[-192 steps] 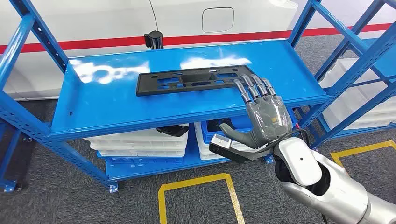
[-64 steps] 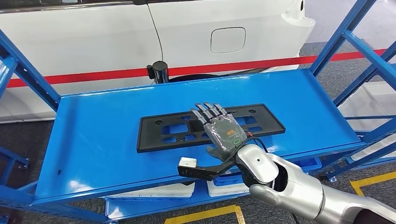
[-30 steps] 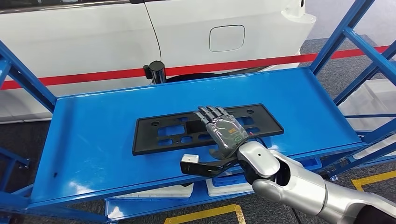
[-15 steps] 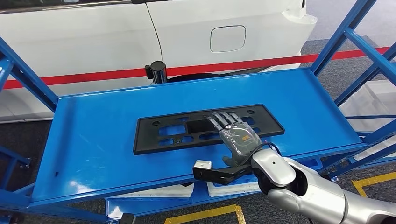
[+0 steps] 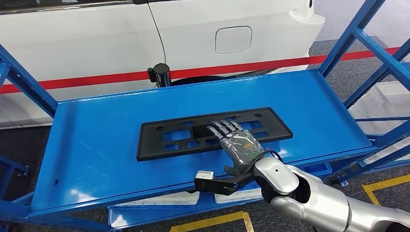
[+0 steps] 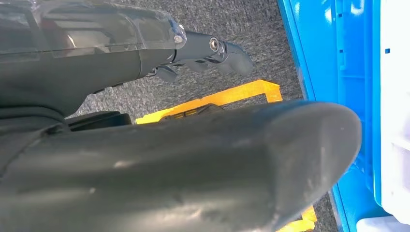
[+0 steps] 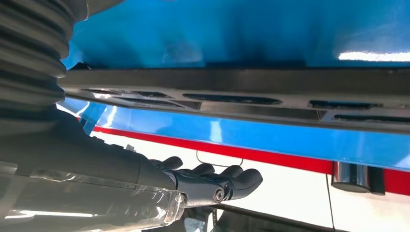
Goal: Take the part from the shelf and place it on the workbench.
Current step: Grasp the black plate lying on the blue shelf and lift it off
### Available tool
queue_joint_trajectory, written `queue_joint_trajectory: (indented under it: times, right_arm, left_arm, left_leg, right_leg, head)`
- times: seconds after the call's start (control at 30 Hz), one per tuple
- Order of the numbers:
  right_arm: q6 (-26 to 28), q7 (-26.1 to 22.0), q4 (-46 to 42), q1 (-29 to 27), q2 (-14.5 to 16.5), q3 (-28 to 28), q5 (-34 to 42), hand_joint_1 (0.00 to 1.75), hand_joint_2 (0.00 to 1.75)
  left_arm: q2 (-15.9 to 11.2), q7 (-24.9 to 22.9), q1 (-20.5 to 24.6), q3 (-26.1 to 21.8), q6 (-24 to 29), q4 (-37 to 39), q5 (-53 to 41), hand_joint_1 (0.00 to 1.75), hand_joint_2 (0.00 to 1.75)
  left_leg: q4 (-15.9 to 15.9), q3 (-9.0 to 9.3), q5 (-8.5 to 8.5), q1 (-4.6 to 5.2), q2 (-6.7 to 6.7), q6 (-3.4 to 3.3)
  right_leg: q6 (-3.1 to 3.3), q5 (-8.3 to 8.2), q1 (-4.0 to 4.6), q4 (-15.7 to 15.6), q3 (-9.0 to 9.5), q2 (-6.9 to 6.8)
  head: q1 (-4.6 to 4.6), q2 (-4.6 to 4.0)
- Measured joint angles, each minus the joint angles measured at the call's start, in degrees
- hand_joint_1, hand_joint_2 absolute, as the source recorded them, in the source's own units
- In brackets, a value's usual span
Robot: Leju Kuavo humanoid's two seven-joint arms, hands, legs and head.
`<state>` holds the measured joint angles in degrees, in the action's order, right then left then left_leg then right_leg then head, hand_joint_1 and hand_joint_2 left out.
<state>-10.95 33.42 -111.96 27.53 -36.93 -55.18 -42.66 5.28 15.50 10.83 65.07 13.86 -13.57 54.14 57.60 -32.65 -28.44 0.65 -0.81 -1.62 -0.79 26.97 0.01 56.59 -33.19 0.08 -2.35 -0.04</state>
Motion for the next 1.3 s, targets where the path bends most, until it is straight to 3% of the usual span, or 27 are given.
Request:
queue_joint_trajectory:
  times: [0.27, 0.7, 1.3]
  right_arm:
    - [3.53, -2.13, 1.55, 0.84, 1.65, -0.63, -2.27, 0.00, 1.75]
    - [6.10, -4.07, 8.80, 5.97, 8.48, -3.82, -4.06, 0.00, 1.75]
    - [9.04, 0.16, 24.07, 10.86, 13.57, -4.66, -3.51, 0.00, 1.75]
  left_arm:
    - [0.16, 0.04, -0.05, 0.00, -0.32, 0.00, -0.63, 0.00, 0.00]
    - [1.34, -1.66, 0.92, 0.02, -1.23, 0.00, -3.73, 0.00, 0.00]
    - [2.00, -2.66, 1.83, 0.02, -1.52, 0.00, -5.04, 0.00, 0.00]
  left_leg:
    - [0.00, 0.02, -0.01, 0.00, -0.10, -0.01]
    - [-0.01, 0.08, 0.00, -0.01, -0.27, -0.01]
    - [0.00, 0.05, 0.00, 0.00, 0.01, -0.01]
  right_leg:
    - [0.04, -0.04, 0.00, -0.03, 0.00, 0.08]
    - [0.12, -0.09, 0.02, 0.00, 0.01, 0.22]
    - [0.10, -0.11, 0.01, -0.03, 0.01, 0.18]
  head:
    - [0.00, 0.00]
    - [0.00, 0.00]
    - [-0.01, 0.00]
